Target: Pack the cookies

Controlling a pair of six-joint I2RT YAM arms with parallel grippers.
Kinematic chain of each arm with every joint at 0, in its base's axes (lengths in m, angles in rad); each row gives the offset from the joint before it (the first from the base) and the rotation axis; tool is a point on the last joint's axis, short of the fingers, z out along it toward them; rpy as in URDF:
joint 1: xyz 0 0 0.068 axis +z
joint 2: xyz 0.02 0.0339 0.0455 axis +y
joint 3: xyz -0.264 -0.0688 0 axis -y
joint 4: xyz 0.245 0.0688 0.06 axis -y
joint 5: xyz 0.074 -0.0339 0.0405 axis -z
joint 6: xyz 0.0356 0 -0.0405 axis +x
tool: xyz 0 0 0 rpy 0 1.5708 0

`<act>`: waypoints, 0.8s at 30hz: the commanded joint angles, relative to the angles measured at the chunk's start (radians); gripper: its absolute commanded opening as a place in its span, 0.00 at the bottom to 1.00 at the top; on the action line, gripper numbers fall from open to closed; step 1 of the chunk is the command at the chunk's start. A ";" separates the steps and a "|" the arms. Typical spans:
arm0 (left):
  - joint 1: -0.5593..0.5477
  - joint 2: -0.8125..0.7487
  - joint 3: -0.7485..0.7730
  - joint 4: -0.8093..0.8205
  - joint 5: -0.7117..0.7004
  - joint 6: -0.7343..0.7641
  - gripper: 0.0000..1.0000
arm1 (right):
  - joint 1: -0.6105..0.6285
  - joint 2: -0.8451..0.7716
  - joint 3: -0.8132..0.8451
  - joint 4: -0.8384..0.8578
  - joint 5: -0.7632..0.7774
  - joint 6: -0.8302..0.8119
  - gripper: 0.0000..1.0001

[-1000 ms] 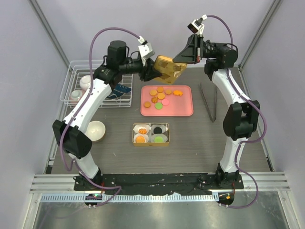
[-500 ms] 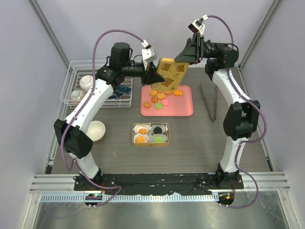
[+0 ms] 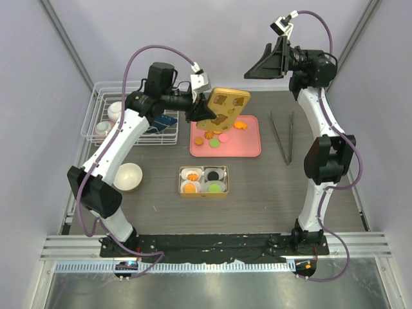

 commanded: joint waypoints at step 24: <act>-0.121 0.019 0.184 -0.031 -0.289 -0.168 0.00 | -0.104 0.203 0.660 -0.853 0.126 -0.743 0.87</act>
